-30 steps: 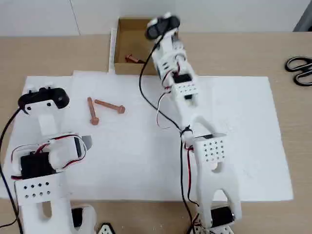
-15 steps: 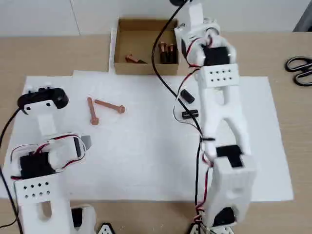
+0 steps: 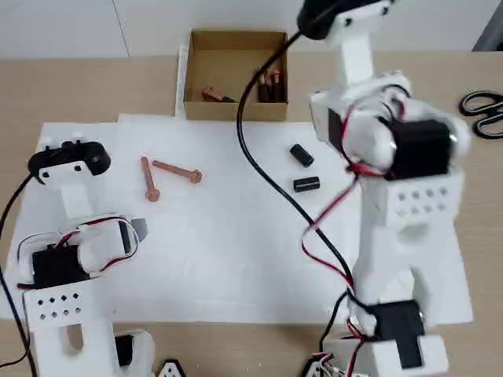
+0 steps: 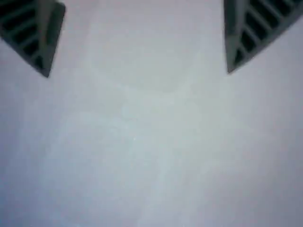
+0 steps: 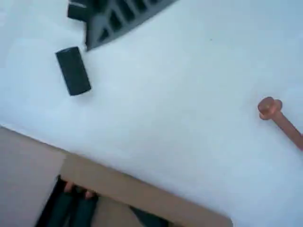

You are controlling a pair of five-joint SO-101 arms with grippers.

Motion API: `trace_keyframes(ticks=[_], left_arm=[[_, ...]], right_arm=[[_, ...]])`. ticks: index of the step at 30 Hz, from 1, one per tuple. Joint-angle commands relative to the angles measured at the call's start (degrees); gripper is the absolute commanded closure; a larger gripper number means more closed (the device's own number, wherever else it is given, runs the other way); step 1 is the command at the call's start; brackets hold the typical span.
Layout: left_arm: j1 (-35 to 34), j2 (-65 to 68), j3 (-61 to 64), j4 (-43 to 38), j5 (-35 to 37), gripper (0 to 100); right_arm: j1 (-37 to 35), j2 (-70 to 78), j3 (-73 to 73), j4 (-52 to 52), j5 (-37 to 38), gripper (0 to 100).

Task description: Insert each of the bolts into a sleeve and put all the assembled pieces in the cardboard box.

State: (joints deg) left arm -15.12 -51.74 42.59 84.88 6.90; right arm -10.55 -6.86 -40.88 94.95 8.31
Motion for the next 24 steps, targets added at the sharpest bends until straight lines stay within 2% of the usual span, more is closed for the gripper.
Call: trace_keyframes(ticks=[1, 5, 9, 24], left_arm=[[-0.2, -1.0, -0.7, -1.1, -0.3, 77], [-0.3, -1.0, -0.7, -1.1, -0.3, 77], [-0.4, -1.0, -0.7, -1.1, -0.3, 77], [-0.4, -1.0, -0.4, -1.5, -0.3, 77]], right_arm=[[1.3, -1.9, -0.8, 0.3, 0.5, 80.4], [1.0, 2.2, 6.7, 0.2, 1.4, 80.4], [1.0, 7.4, 12.0, -0.5, 8.9, 80.4], [-1.8, 30.4, 12.0, -14.8, 16.8, 80.4]])
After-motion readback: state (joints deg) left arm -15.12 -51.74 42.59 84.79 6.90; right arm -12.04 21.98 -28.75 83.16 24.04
